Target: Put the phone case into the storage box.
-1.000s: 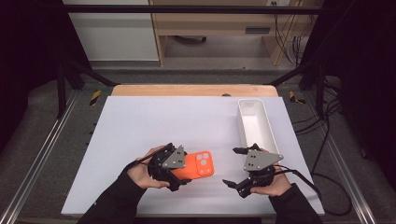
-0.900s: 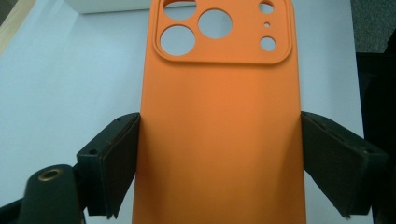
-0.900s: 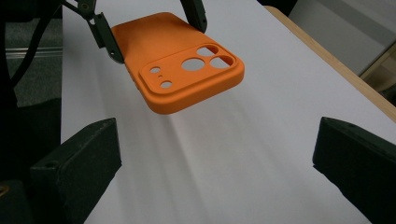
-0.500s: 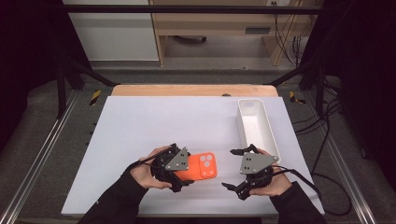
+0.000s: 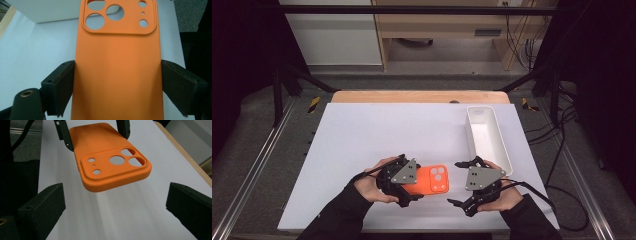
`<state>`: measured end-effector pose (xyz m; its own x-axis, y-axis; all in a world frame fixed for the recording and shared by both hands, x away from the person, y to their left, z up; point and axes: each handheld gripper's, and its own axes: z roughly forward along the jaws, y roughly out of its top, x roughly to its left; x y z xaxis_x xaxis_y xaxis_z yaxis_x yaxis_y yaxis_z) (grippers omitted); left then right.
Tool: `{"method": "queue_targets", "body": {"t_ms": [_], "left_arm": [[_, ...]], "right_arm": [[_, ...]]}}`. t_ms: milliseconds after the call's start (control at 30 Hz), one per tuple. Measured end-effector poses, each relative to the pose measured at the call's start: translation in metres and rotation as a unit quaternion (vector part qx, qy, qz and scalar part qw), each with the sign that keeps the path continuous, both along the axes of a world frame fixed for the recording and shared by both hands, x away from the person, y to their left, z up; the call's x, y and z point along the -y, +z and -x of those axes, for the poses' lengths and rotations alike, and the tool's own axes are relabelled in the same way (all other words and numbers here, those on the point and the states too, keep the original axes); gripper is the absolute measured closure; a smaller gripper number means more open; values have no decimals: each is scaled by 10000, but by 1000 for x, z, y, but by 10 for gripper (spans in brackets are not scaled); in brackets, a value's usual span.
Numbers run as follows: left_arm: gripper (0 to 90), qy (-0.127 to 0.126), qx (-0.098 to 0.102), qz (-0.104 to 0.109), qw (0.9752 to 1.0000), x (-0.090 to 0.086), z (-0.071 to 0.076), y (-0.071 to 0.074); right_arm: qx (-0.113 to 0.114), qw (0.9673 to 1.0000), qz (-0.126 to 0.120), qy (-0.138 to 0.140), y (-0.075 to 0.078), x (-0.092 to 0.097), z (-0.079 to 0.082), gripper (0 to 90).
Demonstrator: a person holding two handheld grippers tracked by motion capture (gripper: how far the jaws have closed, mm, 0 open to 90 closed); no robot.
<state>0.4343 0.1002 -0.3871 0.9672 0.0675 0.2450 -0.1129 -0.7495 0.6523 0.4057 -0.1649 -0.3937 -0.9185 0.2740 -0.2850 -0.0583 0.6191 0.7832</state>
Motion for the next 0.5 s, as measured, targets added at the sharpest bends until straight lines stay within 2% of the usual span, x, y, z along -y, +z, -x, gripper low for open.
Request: {"method": "queue_targets", "body": {"t_ms": [500], "left_arm": [[155,-194,34,57,9998,8,4,1]], "right_arm": [[7,9999,-10,118,-4,-7,-1,32]]}}
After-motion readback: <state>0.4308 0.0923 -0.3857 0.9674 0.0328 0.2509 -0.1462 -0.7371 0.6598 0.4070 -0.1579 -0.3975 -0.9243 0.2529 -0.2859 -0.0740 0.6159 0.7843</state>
